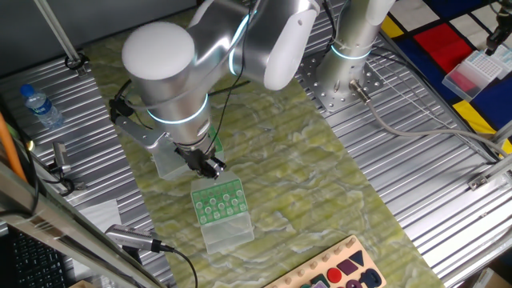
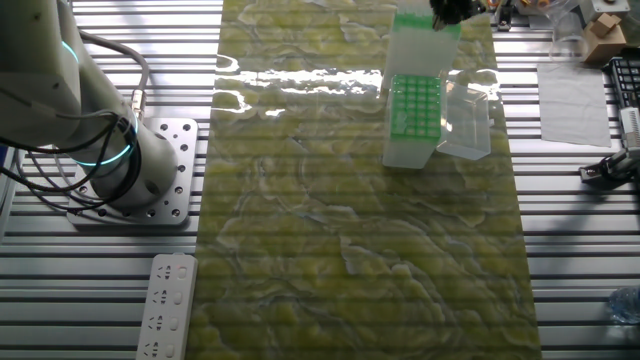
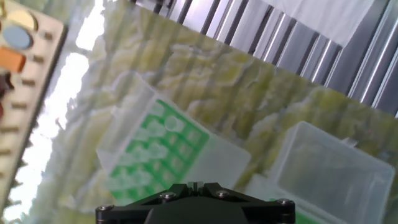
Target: Transfer all large pipette tips from one holder to another
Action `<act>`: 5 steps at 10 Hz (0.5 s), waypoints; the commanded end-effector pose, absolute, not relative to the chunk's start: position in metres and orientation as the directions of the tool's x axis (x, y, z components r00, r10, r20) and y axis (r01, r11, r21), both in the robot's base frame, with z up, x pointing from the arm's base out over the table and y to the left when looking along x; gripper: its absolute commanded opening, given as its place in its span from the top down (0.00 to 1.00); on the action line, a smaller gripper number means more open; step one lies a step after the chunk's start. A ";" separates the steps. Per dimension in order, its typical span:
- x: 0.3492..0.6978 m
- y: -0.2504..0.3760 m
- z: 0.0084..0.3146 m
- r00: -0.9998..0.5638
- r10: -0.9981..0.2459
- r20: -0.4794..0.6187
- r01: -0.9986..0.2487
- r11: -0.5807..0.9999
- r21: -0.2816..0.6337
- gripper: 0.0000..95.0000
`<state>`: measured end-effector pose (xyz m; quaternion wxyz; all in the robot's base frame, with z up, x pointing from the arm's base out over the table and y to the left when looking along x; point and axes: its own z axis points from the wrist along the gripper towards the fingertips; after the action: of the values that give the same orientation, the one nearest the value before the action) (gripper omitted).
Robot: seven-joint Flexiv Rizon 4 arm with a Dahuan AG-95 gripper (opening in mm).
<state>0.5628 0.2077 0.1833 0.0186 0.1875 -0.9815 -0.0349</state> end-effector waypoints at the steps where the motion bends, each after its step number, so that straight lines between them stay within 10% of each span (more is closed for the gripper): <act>1: 0.564 0.224 0.184 -0.953 -0.302 0.034 -0.298 0.950 0.088 1.00; 5: 0.565 0.225 0.187 -0.928 -0.365 0.070 -0.360 0.930 0.079 1.00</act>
<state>0.5648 0.2248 0.1867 0.0383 0.1511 -0.9871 -0.0369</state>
